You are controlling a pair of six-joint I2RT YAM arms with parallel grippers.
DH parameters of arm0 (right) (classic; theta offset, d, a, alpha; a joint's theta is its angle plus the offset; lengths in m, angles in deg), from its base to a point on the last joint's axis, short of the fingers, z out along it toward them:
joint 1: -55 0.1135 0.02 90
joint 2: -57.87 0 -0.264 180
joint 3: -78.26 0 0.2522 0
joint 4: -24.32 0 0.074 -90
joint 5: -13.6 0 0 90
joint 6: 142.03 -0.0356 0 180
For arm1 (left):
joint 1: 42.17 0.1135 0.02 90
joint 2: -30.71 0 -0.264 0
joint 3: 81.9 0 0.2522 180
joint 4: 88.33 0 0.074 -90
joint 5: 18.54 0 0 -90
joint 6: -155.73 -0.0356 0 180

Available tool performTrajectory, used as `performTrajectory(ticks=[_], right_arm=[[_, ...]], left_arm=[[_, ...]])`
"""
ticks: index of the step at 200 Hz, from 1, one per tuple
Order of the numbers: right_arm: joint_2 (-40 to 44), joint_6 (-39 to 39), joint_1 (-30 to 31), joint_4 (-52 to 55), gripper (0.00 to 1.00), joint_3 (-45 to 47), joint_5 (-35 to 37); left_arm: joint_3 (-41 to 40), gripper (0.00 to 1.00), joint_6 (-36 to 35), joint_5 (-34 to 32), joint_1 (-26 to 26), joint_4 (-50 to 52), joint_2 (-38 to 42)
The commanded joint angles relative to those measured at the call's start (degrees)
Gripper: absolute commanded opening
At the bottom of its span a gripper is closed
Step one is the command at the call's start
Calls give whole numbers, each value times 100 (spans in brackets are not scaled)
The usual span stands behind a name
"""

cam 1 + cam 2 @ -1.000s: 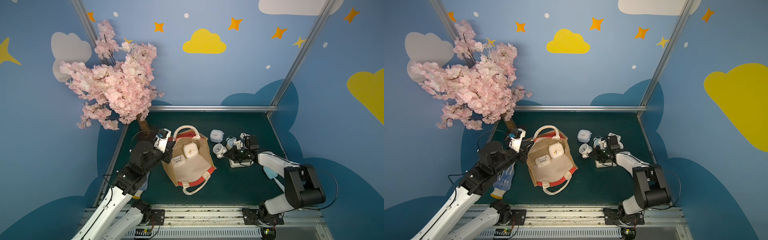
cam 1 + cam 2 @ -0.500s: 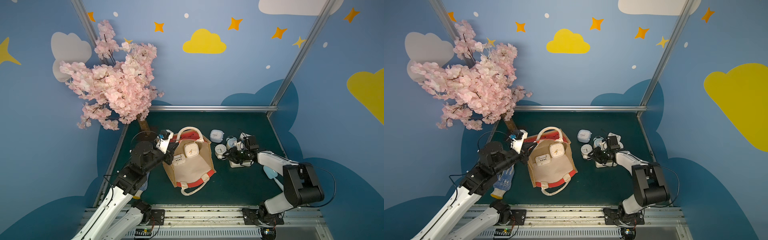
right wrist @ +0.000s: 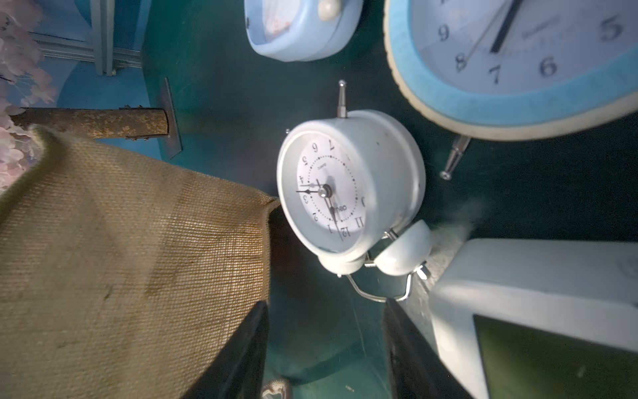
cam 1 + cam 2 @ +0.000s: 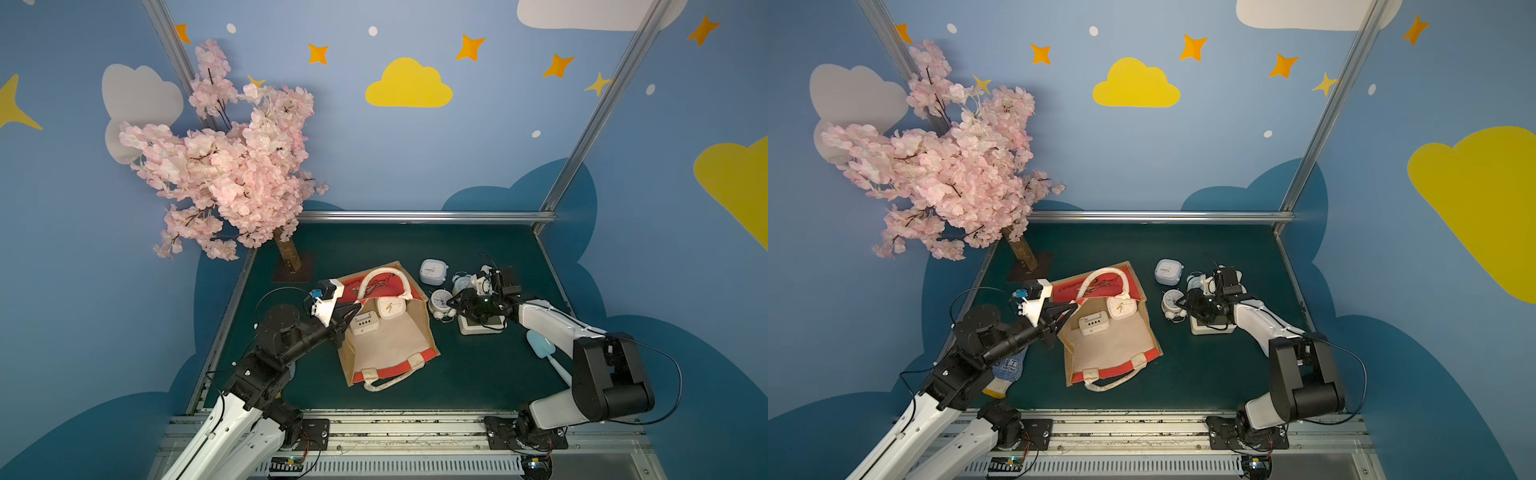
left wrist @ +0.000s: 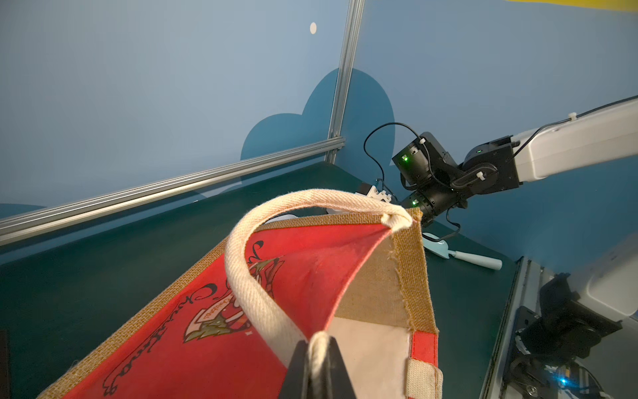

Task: Take the alarm clock out of the canvas bag
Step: Place the alarm at the center of the board.

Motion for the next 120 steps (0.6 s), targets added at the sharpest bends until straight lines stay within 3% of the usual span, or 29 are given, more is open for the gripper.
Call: performTrajectory(ticks=[1,32,64,120], right_arm=[[354,130,-16,215,54,-119,88],[896,117,-8,293,55,60,110],[1976,-204,135,456,55,473,230],[3798,-1049,1281,966,55,1078,1154]], left_arm=[[-16,10,86,233,-37,-213,115],[-5,10,32,297,-63,-156,109],[84,10,-38,206,-71,-109,58],[144,10,-11,159,-137,-268,-193]])
